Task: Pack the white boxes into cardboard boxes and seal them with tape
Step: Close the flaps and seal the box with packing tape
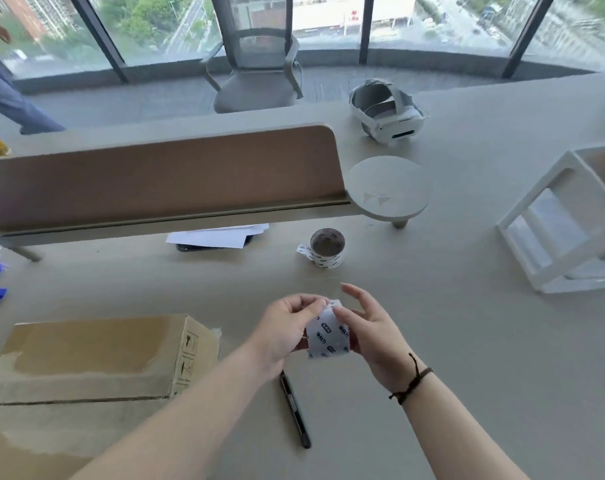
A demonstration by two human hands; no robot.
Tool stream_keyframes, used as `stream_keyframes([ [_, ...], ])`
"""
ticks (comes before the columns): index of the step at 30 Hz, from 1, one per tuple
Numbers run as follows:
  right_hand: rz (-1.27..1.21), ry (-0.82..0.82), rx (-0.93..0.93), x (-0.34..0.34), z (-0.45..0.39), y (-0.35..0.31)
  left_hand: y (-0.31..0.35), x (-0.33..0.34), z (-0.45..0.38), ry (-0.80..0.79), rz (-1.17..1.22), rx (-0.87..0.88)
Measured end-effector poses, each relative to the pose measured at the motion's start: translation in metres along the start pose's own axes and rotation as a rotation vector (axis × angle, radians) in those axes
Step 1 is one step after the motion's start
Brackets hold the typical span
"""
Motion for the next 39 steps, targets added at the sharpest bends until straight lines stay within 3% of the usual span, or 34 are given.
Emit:
stream_keyframes([
  [7, -0.018, 0.273, 0.003, -0.055, -0.035, -0.041, 0.031, 0.064, -0.062, -0.056, -0.067, -0.005],
  [15, -0.001, 0.461, -0.027, -0.101, -0.09, -0.077, 0.065, 0.113, -0.136, -0.056, -0.075, -0.058],
  [22, -0.004, 0.527, -0.025, -0.124, -0.132, -0.081, 0.072, 0.129, -0.176, -0.07, -0.076, 0.044],
  [39, 0.052, 0.613, 0.05, -0.12, -0.167, -0.062, 0.056, 0.129, -0.205, 0.121, -0.047, -0.228],
])
Point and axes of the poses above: each hand's wrist, its own z-axis away from the middle knuckle, its own x-axis out of the palm, y = z × x, the point moved 2 cm from there along -z, towards the middle knuckle, and after that the axes turned 5 degrees about z, right-handed, at the moved point
